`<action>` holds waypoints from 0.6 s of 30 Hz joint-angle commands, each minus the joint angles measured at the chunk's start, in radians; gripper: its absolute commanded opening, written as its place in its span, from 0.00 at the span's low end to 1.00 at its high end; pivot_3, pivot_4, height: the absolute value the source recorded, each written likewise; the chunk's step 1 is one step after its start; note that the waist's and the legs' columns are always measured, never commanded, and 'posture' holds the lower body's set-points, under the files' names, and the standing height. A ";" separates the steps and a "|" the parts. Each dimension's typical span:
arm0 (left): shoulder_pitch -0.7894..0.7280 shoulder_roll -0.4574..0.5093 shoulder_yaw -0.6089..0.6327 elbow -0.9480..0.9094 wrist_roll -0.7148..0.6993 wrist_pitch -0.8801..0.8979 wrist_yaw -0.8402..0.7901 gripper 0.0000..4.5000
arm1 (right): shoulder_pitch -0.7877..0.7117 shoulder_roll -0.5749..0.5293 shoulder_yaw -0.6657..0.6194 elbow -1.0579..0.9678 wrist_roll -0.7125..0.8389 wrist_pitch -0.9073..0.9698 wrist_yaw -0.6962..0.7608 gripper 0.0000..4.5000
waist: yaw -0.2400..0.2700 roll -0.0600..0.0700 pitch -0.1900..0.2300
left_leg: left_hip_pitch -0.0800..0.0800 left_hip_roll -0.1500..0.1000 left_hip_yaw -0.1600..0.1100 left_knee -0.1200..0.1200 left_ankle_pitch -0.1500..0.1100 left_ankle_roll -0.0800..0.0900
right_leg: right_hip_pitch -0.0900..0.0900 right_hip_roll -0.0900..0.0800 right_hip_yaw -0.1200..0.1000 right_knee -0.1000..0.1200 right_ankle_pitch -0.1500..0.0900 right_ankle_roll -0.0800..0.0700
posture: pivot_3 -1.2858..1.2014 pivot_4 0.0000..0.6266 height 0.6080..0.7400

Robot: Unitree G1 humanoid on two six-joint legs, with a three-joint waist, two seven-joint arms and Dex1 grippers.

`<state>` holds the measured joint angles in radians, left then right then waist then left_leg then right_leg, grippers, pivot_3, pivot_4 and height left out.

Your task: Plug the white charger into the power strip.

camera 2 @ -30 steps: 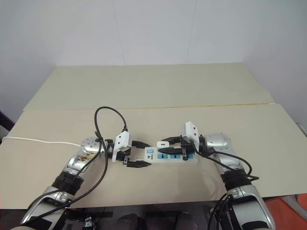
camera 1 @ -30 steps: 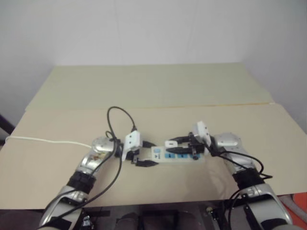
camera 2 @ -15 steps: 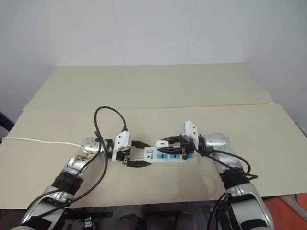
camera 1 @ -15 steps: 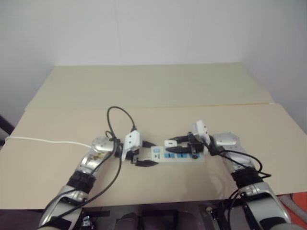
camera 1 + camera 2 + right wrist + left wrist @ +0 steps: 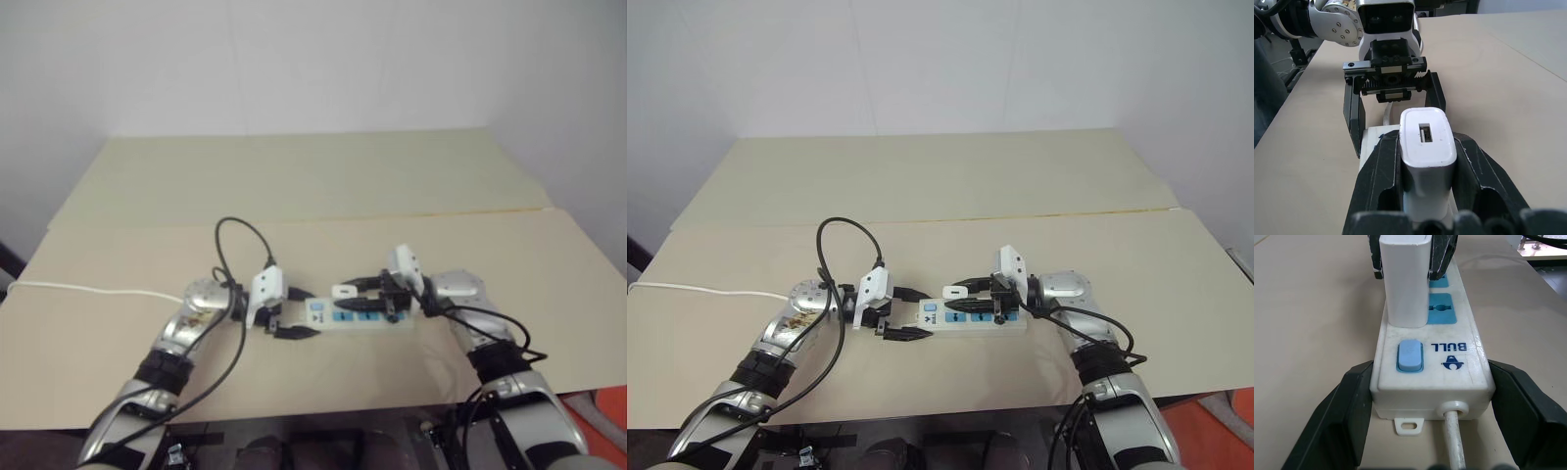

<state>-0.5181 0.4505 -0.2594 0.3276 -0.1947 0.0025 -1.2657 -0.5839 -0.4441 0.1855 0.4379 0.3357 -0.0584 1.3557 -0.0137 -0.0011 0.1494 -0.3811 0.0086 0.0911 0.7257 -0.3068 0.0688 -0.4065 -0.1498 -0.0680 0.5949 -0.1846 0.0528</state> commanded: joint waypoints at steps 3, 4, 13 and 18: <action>-0.004 0.000 0.005 0.006 0.018 -0.002 0.017 0.72 | 0.015 -0.008 0.029 0.032 -0.060 0.041 -0.006 0.32 | 0.000 0.000 0.000 | 0.000 0.000 0.000 0.000 0.000 0.000 | 0.000 0.000 0.000 0.000 0.000 0.000 | 0.52 0.24 1.00; -0.004 0.000 0.005 0.006 0.018 -0.003 0.017 0.72 | 0.013 -0.008 0.027 0.032 -0.056 0.049 -0.005 0.41 | 0.000 0.000 0.000 | 0.000 0.000 0.000 0.000 0.000 0.000 | 0.000 0.000 0.000 0.000 0.000 0.000 | 0.52 0.24 1.00; -0.003 -0.005 0.004 0.010 0.018 -0.006 0.012 0.72 | 0.006 -0.002 -0.010 -0.017 -0.045 0.097 -0.026 1.00 | 0.000 0.000 0.000 | -0.003 0.000 0.000 0.000 0.000 0.000 | -0.003 0.000 0.000 0.000 0.000 0.000 | 0.52 0.24 1.00; -0.009 -0.007 0.003 0.017 0.020 -0.009 0.009 0.72 | 0.014 -0.014 -0.035 -0.060 -0.025 0.122 -0.026 1.00 | 0.002 0.000 0.000 | -0.005 0.000 0.000 0.000 0.000 0.000 | -0.005 0.000 0.000 0.000 0.000 0.000 | 0.52 0.24 1.00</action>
<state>-0.5188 0.4415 -0.2569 0.3279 -0.1948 -0.0066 -1.2688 -0.5806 -0.4489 0.1663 0.3991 0.2997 0.0442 1.3312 -0.0119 -0.0012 0.1494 -0.3871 0.0087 0.0913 0.7257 -0.3069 0.0684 -0.4128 -0.1498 -0.0680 0.5949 -0.1844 0.0526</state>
